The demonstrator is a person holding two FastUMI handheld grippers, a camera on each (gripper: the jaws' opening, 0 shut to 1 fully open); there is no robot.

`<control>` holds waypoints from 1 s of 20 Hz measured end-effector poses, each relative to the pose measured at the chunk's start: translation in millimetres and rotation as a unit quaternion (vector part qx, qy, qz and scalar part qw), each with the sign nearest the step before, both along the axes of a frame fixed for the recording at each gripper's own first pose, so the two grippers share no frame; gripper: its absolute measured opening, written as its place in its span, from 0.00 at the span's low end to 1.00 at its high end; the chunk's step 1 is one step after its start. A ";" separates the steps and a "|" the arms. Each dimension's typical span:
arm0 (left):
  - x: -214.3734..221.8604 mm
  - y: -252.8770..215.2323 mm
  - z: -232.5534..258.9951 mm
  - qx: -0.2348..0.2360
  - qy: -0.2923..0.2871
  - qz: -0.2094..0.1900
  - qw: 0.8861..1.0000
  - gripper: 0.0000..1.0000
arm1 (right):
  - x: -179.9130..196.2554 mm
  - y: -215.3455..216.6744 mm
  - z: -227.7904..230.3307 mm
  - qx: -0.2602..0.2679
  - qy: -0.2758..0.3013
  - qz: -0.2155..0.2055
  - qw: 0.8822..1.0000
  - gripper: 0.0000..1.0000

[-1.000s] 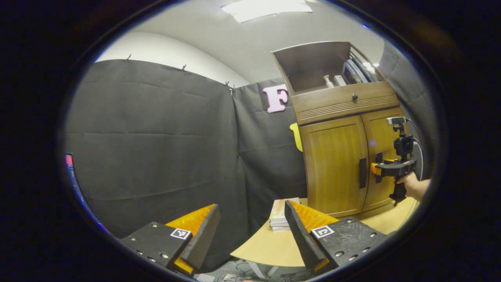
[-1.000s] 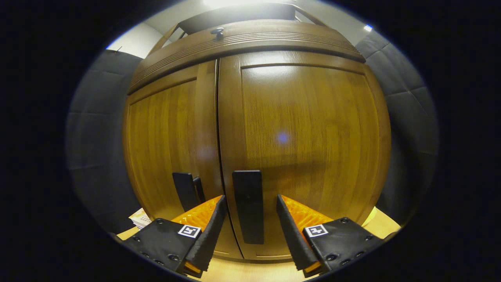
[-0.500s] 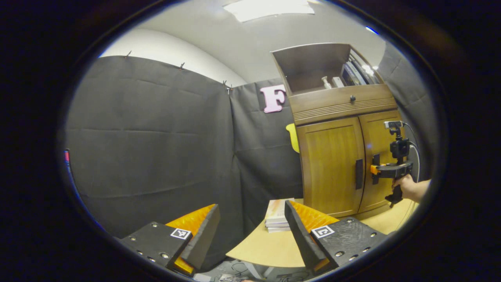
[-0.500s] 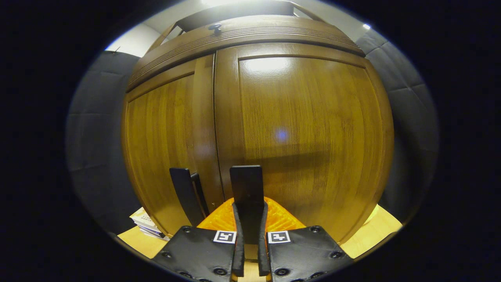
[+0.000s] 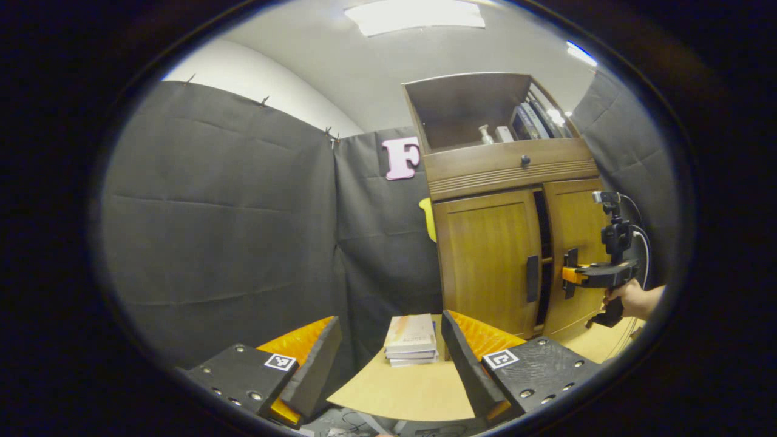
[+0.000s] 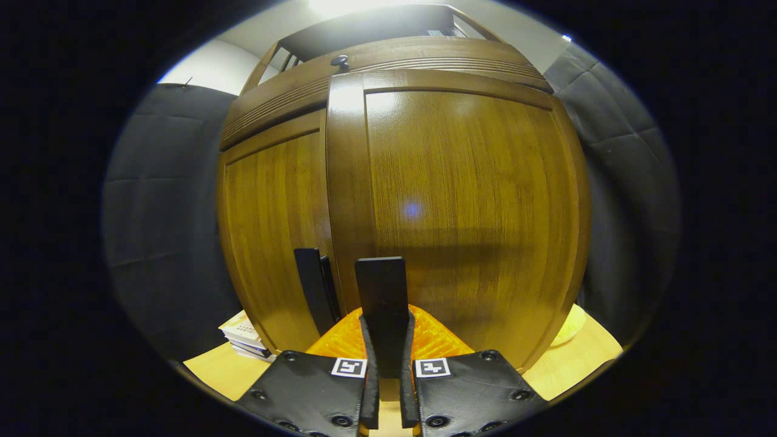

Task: Open the right door of the double-door shoe cabinet with the right hand, and open the left door with the left hand.

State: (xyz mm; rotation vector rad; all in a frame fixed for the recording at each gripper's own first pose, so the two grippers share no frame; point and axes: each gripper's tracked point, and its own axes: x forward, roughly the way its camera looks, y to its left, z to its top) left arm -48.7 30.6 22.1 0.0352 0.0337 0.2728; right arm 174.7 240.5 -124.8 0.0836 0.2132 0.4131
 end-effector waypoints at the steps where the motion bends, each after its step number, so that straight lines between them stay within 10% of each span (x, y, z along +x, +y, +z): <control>1: 0.7 -0.3 0.9 -0.001 -0.002 -0.007 1.000 0.97 | -4.1 -2.7 1.6 0.000 0.000 0.002 1.000 0.15; 20: 5.5 -31.0 12.1 -0.018 -0.020 -0.138 0.990 0.94 | -88.4 -80.6 5.7 0.001 0.002 0.017 1.000 0.15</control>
